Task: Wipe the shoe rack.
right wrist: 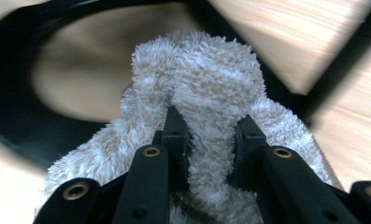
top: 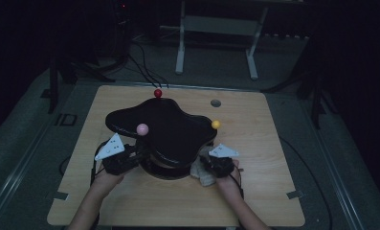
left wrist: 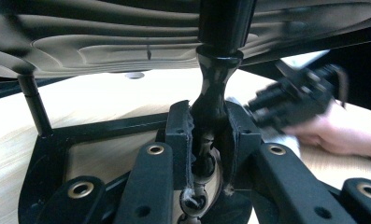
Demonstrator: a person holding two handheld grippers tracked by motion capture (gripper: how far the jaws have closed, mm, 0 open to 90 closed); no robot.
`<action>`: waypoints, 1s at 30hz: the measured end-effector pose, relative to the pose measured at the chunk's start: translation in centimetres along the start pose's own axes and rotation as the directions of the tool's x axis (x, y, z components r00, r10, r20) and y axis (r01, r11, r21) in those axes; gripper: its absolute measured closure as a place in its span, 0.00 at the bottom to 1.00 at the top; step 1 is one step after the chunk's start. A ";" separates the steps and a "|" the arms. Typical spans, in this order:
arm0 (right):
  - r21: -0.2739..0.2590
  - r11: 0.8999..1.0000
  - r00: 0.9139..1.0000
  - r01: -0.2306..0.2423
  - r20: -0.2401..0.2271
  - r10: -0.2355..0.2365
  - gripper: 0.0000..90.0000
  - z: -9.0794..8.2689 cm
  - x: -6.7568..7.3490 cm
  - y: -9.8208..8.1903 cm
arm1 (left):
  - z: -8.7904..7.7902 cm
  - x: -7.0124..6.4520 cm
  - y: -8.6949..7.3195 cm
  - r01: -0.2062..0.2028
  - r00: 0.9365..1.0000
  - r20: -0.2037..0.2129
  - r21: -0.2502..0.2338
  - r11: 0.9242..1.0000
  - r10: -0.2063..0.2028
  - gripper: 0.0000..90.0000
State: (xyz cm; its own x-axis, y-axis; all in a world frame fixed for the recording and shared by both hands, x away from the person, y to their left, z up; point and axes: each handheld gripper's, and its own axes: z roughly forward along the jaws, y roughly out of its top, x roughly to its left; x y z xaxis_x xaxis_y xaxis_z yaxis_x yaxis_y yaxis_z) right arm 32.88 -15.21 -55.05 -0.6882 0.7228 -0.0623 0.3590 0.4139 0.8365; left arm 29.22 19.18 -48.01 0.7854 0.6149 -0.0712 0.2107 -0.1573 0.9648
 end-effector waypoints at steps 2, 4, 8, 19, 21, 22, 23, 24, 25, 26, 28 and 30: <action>-0.003 0.999 0.998 0.048 -0.042 -0.048 0.80 -0.4 1.2 -0.1 | 0.0 0.0 0.0 -0.002 1.000 -0.003 0.004 1.000 0.002 0.83; 0.008 0.995 0.994 0.101 -0.037 -0.101 0.79 -0.6 1.5 0.1 | 0.0 -0.1 0.0 0.003 1.000 -0.004 0.000 1.000 -0.003 0.83; 0.018 0.999 0.999 0.048 0.024 -0.049 0.79 -0.2 0.1 0.2 | 0.0 -0.1 0.0 0.002 1.000 -0.008 0.002 1.000 -0.002 0.83; 0.023 0.993 0.993 0.115 -0.026 -0.114 0.80 -0.6 2.0 0.1 | 0.0 -0.2 0.0 0.005 1.000 -0.008 0.000 1.000 -0.005 0.83; 0.022 0.999 0.999 0.048 -0.027 -0.047 0.80 -0.5 1.4 0.0 | 0.0 -0.2 0.0 0.003 1.000 -0.007 0.001 1.000 -0.003 0.83; 0.020 0.999 0.999 0.039 -0.022 -0.039 0.80 -0.5 1.7 -0.1 | 0.0 -0.2 0.0 0.003 1.000 -0.006 0.001 1.000 -0.003 0.83; 0.017 0.998 0.997 0.066 -0.030 -0.066 0.80 -0.6 2.3 -0.2 | 0.0 -0.2 0.0 0.004 1.000 -0.003 -0.001 1.000 -0.004 0.83; 0.010 0.997 0.994 0.080 -0.073 -0.080 0.80 -0.6 2.9 -0.2 | 0.0 -0.2 0.0 0.005 1.000 -0.001 -0.003 1.000 -0.005 0.83; 0.006 0.995 0.988 0.098 -0.117 -0.097 0.80 -0.6 3.6 -0.3 | 0.0 -0.1 0.0 0.004 1.000 0.001 -0.001 1.000 -0.004 0.83; 0.010 0.990 0.982 0.138 -0.132 -0.136 0.80 -0.7 4.4 -0.3 | 0.0 -0.1 0.0 0.003 1.000 -0.001 -0.001 1.000 -0.003 0.83; 0.025 0.985 0.977 0.172 -0.134 -0.167 0.79 -0.7 4.8 0.1 | 0.0 -0.2 0.0 0.004 1.000 -0.002 -0.002 1.000 -0.004 0.83; 0.020 0.991 0.987 0.130 -0.097 -0.128 0.79 -0.5 3.6 0.4 | 0.0 -0.2 0.0 0.002 1.000 -0.003 0.001 1.000 -0.002 0.83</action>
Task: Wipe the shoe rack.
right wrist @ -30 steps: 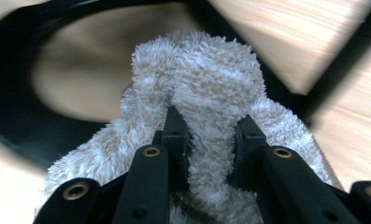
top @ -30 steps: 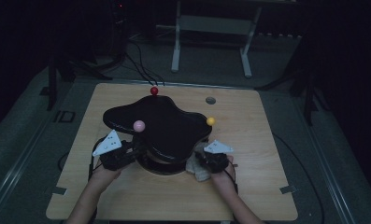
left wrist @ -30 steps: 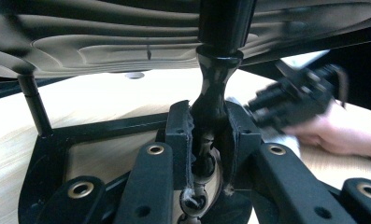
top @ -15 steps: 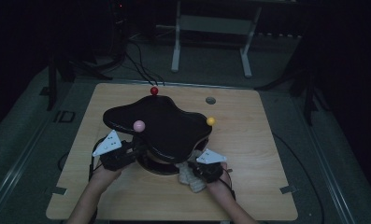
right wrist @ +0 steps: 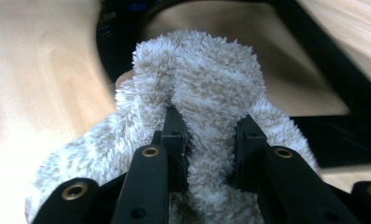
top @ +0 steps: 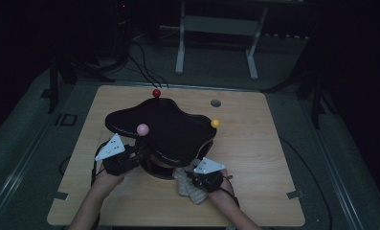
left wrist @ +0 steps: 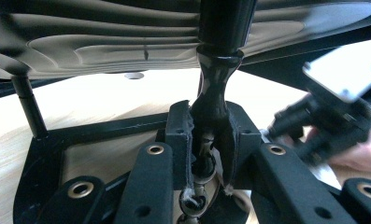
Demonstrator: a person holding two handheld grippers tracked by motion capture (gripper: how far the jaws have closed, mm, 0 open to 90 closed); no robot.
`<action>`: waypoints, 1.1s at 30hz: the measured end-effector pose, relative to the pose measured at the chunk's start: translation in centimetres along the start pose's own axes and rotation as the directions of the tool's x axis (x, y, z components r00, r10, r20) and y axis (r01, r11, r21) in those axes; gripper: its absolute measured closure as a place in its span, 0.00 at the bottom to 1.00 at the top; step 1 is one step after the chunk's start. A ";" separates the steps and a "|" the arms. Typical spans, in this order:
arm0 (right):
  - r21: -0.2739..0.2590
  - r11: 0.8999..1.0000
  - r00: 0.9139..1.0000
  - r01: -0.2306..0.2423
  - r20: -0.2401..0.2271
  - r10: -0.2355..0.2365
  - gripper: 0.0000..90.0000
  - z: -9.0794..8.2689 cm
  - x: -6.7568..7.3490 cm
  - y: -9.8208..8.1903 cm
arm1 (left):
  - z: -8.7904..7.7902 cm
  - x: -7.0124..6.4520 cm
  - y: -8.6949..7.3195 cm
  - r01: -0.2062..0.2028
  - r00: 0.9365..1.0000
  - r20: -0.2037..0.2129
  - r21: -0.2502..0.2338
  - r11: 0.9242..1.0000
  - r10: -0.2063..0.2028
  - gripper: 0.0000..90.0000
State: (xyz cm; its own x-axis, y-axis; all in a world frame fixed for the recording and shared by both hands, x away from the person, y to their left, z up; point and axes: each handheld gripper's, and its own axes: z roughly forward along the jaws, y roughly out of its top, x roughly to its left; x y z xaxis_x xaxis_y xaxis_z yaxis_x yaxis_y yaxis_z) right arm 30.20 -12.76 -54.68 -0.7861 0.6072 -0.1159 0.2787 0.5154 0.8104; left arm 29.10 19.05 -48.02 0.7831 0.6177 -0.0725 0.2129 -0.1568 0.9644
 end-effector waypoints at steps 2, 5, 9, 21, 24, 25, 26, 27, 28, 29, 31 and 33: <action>-0.007 0.998 0.997 -0.064 0.038 0.065 0.79 0.1 -1.1 -0.2 | 0.1 0.0 0.0 0.001 1.000 0.002 -0.003 1.000 -0.001 0.83; -0.014 0.998 0.997 -0.062 0.035 0.062 0.80 0.3 -0.1 -0.3 | 0.1 0.0 0.0 0.000 1.000 0.007 -0.002 1.000 0.000 0.83; -0.005 0.999 0.998 0.042 -0.044 -0.042 0.80 0.5 2.7 0.1 | 0.1 0.0 0.0 0.000 1.000 0.009 -0.001 1.000 0.000 0.83; -0.001 0.999 0.999 0.040 -0.004 -0.040 0.79 1.1 2.9 0.8 | 0.1 0.1 -0.1 0.006 1.000 0.014 -0.009 1.000 -0.006 0.83; 0.007 0.992 0.992 0.124 -0.023 -0.124 0.79 1.0 3.9 1.3 | 0.0 0.1 -0.1 0.004 1.000 0.014 -0.006 1.000 -0.004 0.83; 0.010 0.995 0.994 0.103 -0.023 -0.103 0.79 1.0 3.4 1.4 | 0.1 0.1 -0.1 0.005 1.000 0.014 -0.009 1.000 -0.005 0.83; 0.006 0.996 0.996 0.086 0.004 -0.086 0.79 1.0 2.8 1.6 | 0.1 0.1 -0.1 0.005 1.000 0.016 -0.009 1.000 -0.005 0.83; 0.012 0.998 0.998 0.057 0.024 -0.057 0.79 1.1 2.3 1.6 | 0.1 0.1 -0.1 0.005 1.000 0.017 -0.009 1.000 -0.005 0.83; 0.011 0.999 0.998 0.036 0.050 -0.037 0.79 1.2 1.8 1.7 | 0.1 0.1 -0.1 0.003 1.000 0.017 -0.008 1.000 -0.003 0.83; 0.013 1.000 0.998 0.014 0.061 -0.015 0.79 1.4 1.6 1.8 | 0.1 0.2 -0.1 0.003 1.000 0.017 -0.008 1.000 -0.003 0.83; 0.011 1.000 0.998 0.002 0.065 -0.003 0.79 1.8 2.3 1.7 | 0.1 0.1 -0.1 0.007 1.000 0.019 -0.012 1.000 -0.006 0.83; -0.004 0.999 0.999 0.041 0.007 -0.041 0.80 2.0 3.9 1.9 | 0.1 0.1 -0.1 0.007 1.000 0.017 -0.010 1.000 -0.007 0.83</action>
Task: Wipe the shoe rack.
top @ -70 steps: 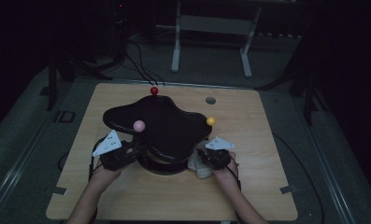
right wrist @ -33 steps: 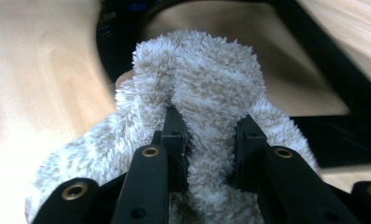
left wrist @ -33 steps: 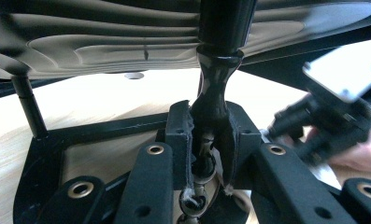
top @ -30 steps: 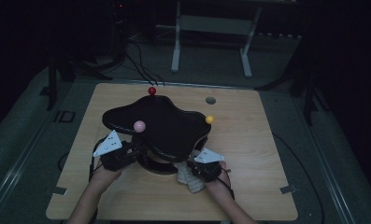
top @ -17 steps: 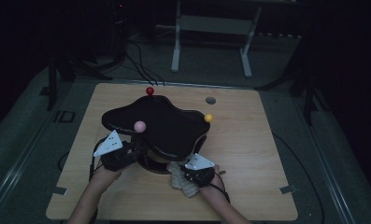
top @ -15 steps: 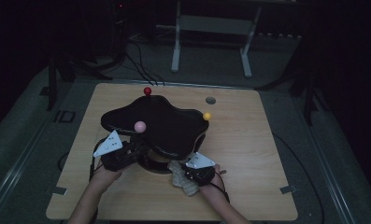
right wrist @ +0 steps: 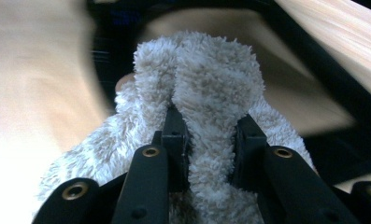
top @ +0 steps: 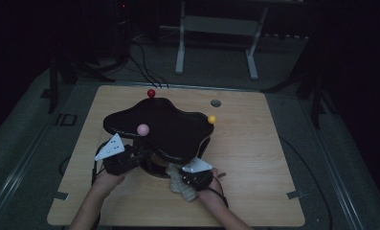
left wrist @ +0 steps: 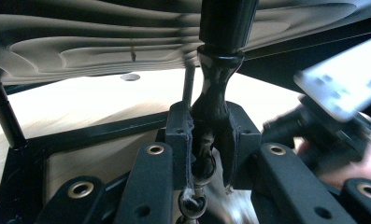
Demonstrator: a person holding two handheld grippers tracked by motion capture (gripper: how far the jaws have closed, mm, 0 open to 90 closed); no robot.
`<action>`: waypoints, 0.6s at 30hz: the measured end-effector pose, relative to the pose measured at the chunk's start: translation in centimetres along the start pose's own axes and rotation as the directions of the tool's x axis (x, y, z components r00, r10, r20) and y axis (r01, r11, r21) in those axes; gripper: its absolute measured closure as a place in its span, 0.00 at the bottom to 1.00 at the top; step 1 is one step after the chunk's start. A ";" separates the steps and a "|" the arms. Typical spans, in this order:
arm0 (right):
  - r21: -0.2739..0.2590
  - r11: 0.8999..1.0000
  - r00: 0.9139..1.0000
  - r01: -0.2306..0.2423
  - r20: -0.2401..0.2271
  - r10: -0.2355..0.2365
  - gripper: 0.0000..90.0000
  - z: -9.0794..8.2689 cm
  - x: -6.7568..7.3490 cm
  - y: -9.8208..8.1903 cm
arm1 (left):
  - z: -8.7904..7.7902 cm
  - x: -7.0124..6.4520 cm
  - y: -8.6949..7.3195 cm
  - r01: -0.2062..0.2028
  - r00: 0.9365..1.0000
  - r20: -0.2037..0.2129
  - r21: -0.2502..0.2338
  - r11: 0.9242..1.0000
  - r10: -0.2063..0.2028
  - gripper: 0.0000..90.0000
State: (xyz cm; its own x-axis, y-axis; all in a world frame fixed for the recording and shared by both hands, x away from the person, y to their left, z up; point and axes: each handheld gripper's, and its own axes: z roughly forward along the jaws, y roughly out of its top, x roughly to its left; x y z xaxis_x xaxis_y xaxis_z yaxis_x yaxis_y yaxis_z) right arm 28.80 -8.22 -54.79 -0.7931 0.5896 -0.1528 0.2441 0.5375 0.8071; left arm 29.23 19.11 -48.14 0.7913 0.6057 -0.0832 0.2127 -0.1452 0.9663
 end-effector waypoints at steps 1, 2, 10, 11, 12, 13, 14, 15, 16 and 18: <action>-0.008 1.000 0.999 0.030 -0.037 -0.030 0.80 0.1 0.7 0.2 | 0.0 0.0 0.0 0.000 1.000 -0.001 -0.001 1.000 0.000 0.83; -0.006 0.998 0.996 0.063 -0.067 -0.064 0.79 0.1 1.3 0.5 | 0.0 0.0 0.0 0.001 1.000 -0.001 -0.003 1.000 -0.001 0.83; -0.015 0.997 0.997 0.071 -0.015 -0.071 0.78 0.9 0.8 1.7 | 0.0 0.0 0.0 0.002 1.000 0.002 0.000 1.000 -0.002 0.83; -0.012 0.997 0.996 0.083 -0.019 -0.083 0.78 1.2 1.1 1.7 | 0.0 0.0 0.0 0.002 1.000 0.001 -0.002 1.000 -0.002 0.83; -0.025 0.995 0.995 0.099 -0.032 -0.099 0.78 1.3 1.5 1.9 | 0.0 0.0 0.0 0.003 1.000 0.002 -0.002 1.000 -0.003 0.83; -0.030 0.992 0.990 0.122 -0.065 -0.124 0.78 1.4 2.0 2.1 | 0.0 0.0 0.0 0.004 1.000 0.003 -0.001 1.000 -0.004 0.83; -0.038 0.989 0.985 0.145 -0.089 -0.148 0.77 1.6 2.6 2.3 | 0.0 0.0 0.0 0.004 1.000 0.002 0.000 1.000 -0.004 0.83; -0.038 0.984 0.981 0.173 -0.085 -0.176 0.75 1.8 3.3 2.4 | 0.0 0.0 0.0 0.005 1.000 0.001 -0.001 1.000 -0.005 0.83; -0.041 0.976 0.974 0.216 -0.063 -0.218 0.73 2.1 3.7 2.6 | 0.0 0.0 0.0 0.005 1.000 0.000 -0.002 1.000 -0.005 0.83; -0.045 0.975 0.975 0.217 -0.042 -0.219 0.66 2.6 4.1 2.8 | 0.0 0.0 0.0 0.007 1.000 0.003 -0.004 1.000 -0.007 0.83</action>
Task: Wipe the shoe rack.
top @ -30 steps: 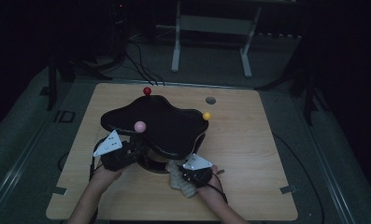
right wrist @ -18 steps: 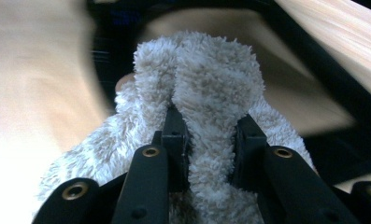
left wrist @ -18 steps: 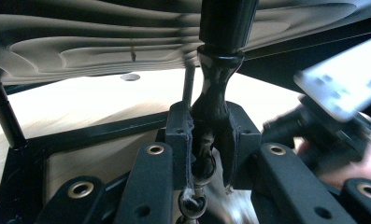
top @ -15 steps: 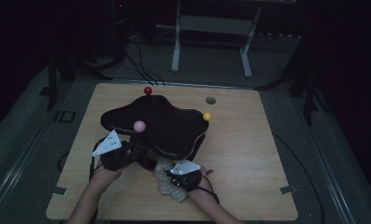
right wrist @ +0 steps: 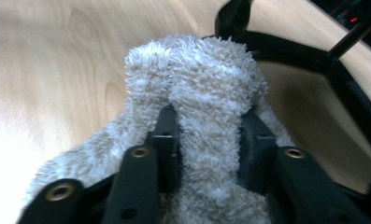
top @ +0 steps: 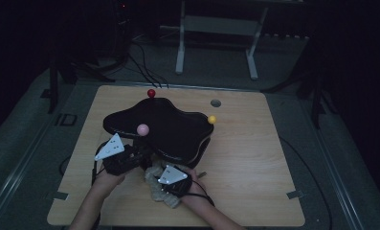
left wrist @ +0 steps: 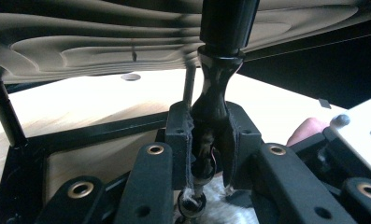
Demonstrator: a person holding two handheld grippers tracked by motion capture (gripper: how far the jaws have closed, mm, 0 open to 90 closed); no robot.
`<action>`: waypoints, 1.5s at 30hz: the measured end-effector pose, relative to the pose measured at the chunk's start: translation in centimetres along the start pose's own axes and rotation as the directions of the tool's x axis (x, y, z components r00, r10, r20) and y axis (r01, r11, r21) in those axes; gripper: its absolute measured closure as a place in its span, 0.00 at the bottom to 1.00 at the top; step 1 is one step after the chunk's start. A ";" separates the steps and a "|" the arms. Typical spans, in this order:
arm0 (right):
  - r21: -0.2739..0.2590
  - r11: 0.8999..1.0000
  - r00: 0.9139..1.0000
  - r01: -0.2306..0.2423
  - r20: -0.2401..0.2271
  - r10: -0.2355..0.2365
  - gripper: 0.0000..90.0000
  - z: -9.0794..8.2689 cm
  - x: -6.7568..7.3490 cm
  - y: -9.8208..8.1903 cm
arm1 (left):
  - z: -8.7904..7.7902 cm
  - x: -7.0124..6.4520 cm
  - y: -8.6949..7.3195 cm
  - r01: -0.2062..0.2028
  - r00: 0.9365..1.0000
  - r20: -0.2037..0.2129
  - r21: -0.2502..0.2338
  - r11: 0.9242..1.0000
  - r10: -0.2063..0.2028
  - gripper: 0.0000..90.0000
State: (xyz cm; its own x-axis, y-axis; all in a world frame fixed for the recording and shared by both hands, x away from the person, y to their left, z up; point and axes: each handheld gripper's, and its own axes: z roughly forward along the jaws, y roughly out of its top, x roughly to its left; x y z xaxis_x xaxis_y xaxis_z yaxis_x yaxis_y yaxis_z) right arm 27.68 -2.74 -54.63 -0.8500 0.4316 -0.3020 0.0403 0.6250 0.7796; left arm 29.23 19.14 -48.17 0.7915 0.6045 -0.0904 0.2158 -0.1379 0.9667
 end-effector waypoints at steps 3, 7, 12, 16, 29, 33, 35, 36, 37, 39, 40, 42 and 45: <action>0.033 0.998 0.998 -0.046 -0.039 0.047 0.61 0.9 -0.6 0.2 | 0.0 0.0 0.0 0.001 1.000 -0.001 -0.002 1.000 -0.001 0.83; 0.060 0.994 0.985 -0.090 -0.143 0.098 0.61 1.2 -2.1 -0.3 | 0.0 0.0 0.0 0.002 1.000 0.001 0.000 1.000 -0.002 0.83; 0.048 0.997 0.987 -0.066 -0.142 0.072 0.61 0.2 -2.6 -1.7 | 0.0 0.0 0.0 0.004 1.000 -0.003 -0.002 1.000 -0.004 0.83; 0.054 0.994 0.984 -0.093 -0.148 0.100 0.62 -1.4 -3.4 -3.3 | 0.0 0.0 0.0 0.004 1.000 -0.003 -0.003 1.000 -0.004 0.83; 0.043 0.997 0.986 -0.059 -0.151 0.065 0.61 -0.1 -2.8 -2.1 | 0.1 0.0 0.0 0.007 1.000 0.003 -0.002 1.000 -0.007 0.83; 0.048 0.997 0.989 -0.056 -0.137 0.062 0.59 1.2 -1.9 -0.8 | 0.0 0.0 0.0 0.010 1.000 0.003 -0.006 1.000 -0.010 0.83; 0.047 0.998 0.990 -0.044 -0.133 0.050 0.59 1.5 -1.8 -0.4 | 0.0 0.0 0.0 0.010 1.000 0.001 -0.006 1.000 -0.010 0.83; 0.046 0.998 0.990 -0.046 -0.134 0.052 0.59 1.6 -1.8 -0.5 | 0.0 0.0 0.0 0.008 1.000 0.002 -0.005 1.000 -0.008 0.83; 0.041 0.998 0.990 -0.045 -0.134 0.051 0.60 1.5 -1.8 -0.6 | 0.0 0.0 0.0 0.006 1.000 0.002 0.001 1.000 -0.006 0.83; 0.025 0.999 0.990 -0.044 -0.132 0.047 0.60 1.1 -2.0 -1.1 | 0.0 0.0 0.1 0.005 1.000 -0.001 0.003 1.000 -0.005 0.83; 0.030 0.999 0.990 -0.042 -0.130 0.046 0.61 0.8 -2.1 -1.4 | 0.0 0.0 0.0 0.007 1.000 0.000 0.001 1.000 -0.007 0.83; 0.022 0.999 0.989 -0.046 -0.138 0.049 0.61 0.2 -2.5 -2.1 | 0.0 0.0 0.0 0.004 1.000 0.001 0.003 1.000 -0.004 0.83; 0.039 0.996 0.985 -0.077 -0.151 0.082 0.61 -0.9 -3.2 -3.1 | 0.0 0.0 0.0 0.005 1.000 0.002 0.000 1.000 -0.005 0.83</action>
State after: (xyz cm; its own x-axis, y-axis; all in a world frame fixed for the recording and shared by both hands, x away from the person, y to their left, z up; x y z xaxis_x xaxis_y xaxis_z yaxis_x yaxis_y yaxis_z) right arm 29.83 -6.65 -55.61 -0.9134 0.3781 -0.1511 0.1256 0.6147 0.7787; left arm 29.25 19.18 -48.15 0.7917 0.6033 -0.0962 0.2202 -0.1350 0.9661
